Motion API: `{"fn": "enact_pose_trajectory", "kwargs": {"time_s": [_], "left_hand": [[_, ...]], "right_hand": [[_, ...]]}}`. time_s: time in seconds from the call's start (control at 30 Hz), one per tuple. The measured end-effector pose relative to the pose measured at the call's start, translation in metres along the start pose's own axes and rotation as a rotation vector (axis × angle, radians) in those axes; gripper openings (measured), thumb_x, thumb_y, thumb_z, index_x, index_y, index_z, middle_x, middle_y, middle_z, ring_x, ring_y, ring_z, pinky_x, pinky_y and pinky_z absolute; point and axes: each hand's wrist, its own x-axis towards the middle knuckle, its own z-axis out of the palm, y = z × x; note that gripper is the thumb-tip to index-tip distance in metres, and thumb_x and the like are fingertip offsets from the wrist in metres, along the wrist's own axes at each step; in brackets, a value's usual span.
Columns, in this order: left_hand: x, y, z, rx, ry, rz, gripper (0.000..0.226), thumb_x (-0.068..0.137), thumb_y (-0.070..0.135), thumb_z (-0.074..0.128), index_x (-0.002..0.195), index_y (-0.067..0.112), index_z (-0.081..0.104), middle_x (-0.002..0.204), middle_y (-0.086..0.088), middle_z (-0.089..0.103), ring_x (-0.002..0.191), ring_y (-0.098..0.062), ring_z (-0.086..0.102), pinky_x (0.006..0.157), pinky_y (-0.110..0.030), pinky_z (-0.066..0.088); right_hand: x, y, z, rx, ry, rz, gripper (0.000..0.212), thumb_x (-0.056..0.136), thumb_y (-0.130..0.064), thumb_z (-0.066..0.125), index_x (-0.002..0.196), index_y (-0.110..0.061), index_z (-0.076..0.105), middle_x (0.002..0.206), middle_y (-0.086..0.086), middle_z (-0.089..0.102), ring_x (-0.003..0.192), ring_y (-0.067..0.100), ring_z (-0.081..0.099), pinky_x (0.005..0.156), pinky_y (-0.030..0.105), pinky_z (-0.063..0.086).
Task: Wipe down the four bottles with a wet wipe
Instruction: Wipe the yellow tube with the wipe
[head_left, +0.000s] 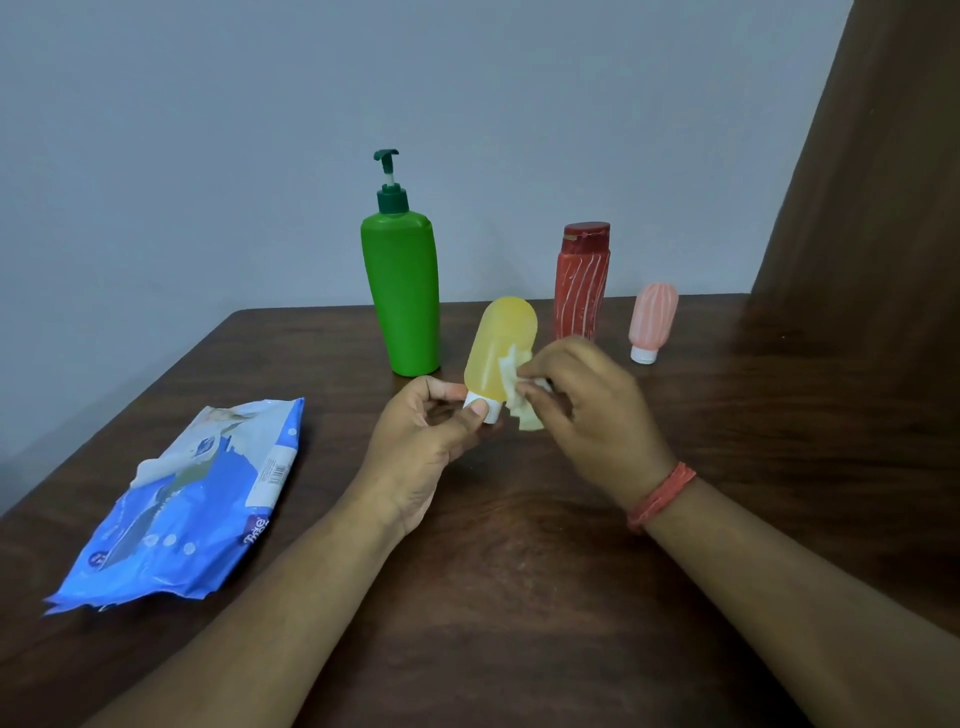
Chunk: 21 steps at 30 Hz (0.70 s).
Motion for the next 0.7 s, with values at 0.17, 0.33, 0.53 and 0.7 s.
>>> {"fn": "enact_pose_trajectory", "kwargs": {"time_s": [0.17,0.33,0.53,0.7], "left_hand": [[-0.0011,-0.0012,0.0022,-0.048,-0.026,-0.022,0.014,0.089,-0.006,0.066,0.095,0.002,0.056,0.091,-0.01,0.076,0.095,-0.032,0.074,0.097,-0.052,0.056],[0.0003,-0.0005,-0.0006,-0.092,-0.023,-0.026,0.015,0.089,-0.006,0.065,0.1,-0.001,0.056,0.101,-0.02,0.071,0.095,-0.031,0.074,0.09,-0.046,0.06],[0.0012,-0.0024,0.0006,-0.121,-0.042,-0.049,0.009,0.093,-0.005,0.06,0.097,0.0,0.054,0.105,-0.025,0.065,0.093,-0.03,0.073,0.085,-0.041,0.062],[0.003,-0.004,-0.0007,-0.169,-0.07,-0.094,0.017,0.095,-0.002,0.059,0.11,-0.005,0.054,0.109,-0.028,0.064,0.092,-0.031,0.072,0.083,-0.038,0.062]], "right_hand": [[0.0061,0.0015,-0.0021,0.019,0.115,0.069,0.004,0.091,-0.006,0.071,0.095,-0.008,0.07,0.096,0.003,0.062,0.088,-0.001,0.048,0.077,0.004,0.037],[0.0004,-0.0011,0.0014,0.041,-0.059,-0.011,0.007,0.09,-0.008,0.071,0.097,-0.01,0.07,0.096,0.0,0.06,0.087,0.001,0.051,0.077,0.004,0.037],[0.0019,-0.0051,0.001,0.113,-0.002,0.007,0.005,0.09,-0.005,0.071,0.092,-0.008,0.069,0.093,0.001,0.06,0.084,0.006,0.054,0.072,0.015,0.044],[0.0031,-0.0013,0.0003,0.139,-0.003,0.032,0.005,0.089,-0.007,0.072,0.092,-0.009,0.068,0.092,-0.001,0.061,0.083,0.009,0.057,0.071,0.027,0.05]]}}
